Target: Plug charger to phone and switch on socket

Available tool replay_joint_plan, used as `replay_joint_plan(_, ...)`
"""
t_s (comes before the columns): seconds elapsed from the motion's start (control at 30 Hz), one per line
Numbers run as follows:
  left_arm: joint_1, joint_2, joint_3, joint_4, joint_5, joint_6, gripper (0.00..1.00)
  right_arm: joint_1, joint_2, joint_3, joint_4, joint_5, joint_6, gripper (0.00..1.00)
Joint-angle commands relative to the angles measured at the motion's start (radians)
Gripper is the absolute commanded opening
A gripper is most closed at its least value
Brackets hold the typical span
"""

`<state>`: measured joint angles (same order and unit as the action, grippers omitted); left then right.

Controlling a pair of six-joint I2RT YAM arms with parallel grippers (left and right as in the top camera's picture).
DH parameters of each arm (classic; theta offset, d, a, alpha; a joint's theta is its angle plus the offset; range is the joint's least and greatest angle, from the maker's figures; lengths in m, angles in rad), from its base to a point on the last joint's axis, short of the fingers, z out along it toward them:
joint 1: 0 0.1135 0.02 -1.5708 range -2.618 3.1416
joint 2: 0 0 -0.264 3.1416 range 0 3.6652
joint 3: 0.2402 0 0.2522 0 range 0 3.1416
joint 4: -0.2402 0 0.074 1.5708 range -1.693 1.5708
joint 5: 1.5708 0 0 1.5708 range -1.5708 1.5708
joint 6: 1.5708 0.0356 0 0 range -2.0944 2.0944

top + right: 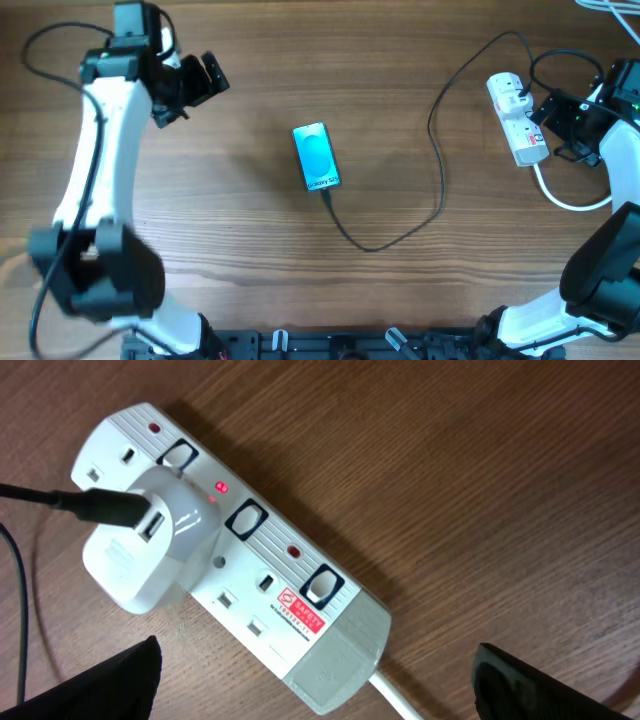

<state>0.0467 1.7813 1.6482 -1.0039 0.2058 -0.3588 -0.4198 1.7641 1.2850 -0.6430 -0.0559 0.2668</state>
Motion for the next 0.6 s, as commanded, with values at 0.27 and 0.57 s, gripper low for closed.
replay_joint_plan(0.27,-0.006,-0.405,-0.476,0.391,0.016,0.063,1.00,0.003,0.001,0.003,0.002,-0.006,-0.003,1.00)
replay_joint_plan(0.57,-0.005,-0.810,-1.402,1.390,0.092,0.003,1.00,0.003,0.002,0.003,0.002,-0.006,-0.004,1.00)
